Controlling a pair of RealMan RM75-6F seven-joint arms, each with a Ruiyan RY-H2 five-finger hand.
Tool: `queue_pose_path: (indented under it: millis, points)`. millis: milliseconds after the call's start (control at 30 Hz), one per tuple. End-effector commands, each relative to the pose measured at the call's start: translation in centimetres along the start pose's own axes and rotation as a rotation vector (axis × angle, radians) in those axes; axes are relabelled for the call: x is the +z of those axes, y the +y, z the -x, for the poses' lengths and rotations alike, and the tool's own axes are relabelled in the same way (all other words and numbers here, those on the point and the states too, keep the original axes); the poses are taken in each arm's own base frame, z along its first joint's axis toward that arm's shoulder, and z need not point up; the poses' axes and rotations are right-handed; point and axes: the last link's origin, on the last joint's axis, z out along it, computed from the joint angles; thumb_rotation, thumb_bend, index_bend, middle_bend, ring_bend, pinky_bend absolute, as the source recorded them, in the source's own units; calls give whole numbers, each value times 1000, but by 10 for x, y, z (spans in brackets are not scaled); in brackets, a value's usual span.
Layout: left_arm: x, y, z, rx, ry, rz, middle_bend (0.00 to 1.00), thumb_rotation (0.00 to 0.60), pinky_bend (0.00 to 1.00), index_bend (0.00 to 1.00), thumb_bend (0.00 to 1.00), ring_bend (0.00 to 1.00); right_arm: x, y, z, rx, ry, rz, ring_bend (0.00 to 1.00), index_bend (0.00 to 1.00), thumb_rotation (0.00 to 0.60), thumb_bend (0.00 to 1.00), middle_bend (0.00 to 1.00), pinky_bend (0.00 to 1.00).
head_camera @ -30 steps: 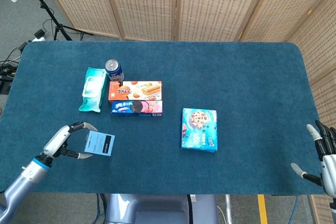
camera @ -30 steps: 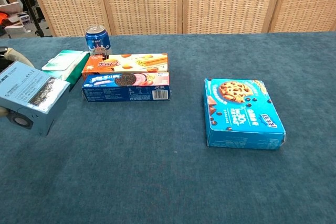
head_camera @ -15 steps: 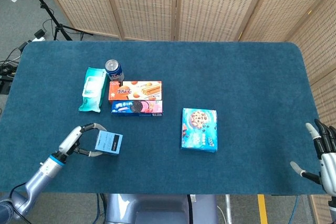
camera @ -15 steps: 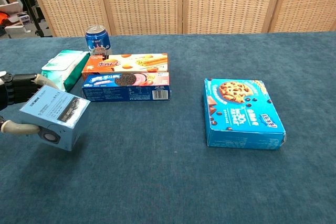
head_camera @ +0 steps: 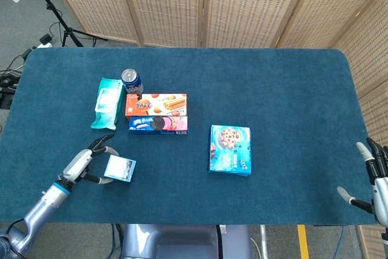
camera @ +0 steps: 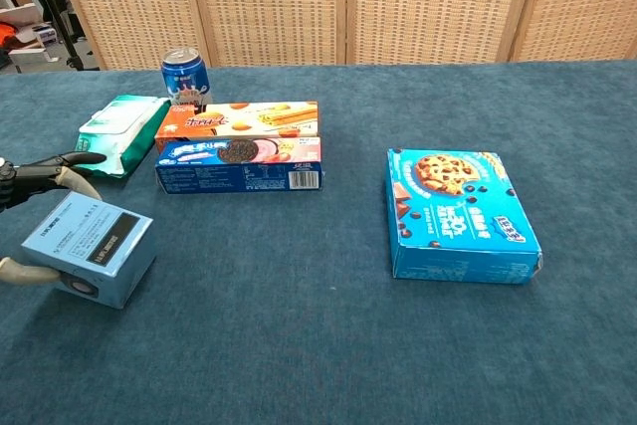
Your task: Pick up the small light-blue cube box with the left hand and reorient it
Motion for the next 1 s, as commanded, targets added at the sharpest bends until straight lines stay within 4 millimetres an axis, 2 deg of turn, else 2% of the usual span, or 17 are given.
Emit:
queue_pose_path:
  millis: [33,200,367,433,500,633,767,1000]
  points:
    - [-14,3,-7,14,38,12,0,600,0,119,0,0,0,0,0,1,0,-1,0,0,600,0,0,0]
    - [-37,16,-17,115,50,54,0,600,0,108,0,0,-2,1,-3,10,8,1,0,0,600,0,0,0]
    - [-46,33,-18,247,21,53,0,600,0,106,0,0,-2,3,-5,16,11,2,0,0,600,0,0,0]
    - [-43,44,-17,330,11,56,0,600,0,106,0,0,-2,3,-5,18,9,1,0,0,600,0,0,0]
    - [-31,60,-11,462,-5,62,0,600,0,106,0,0,-2,3,-5,20,9,1,0,0,600,0,0,0]
    - [-17,83,-1,567,-18,-23,0,600,0,107,0,0,-2,5,-7,25,14,6,0,0,600,0,0,0]
    - [-5,91,6,609,-28,-110,0,600,0,106,0,0,-2,7,-7,29,14,9,0,0,600,0,0,0]
    - [11,90,14,629,-69,-185,0,600,0,106,0,0,-1,8,-8,34,15,13,0,0,600,0,0,0]
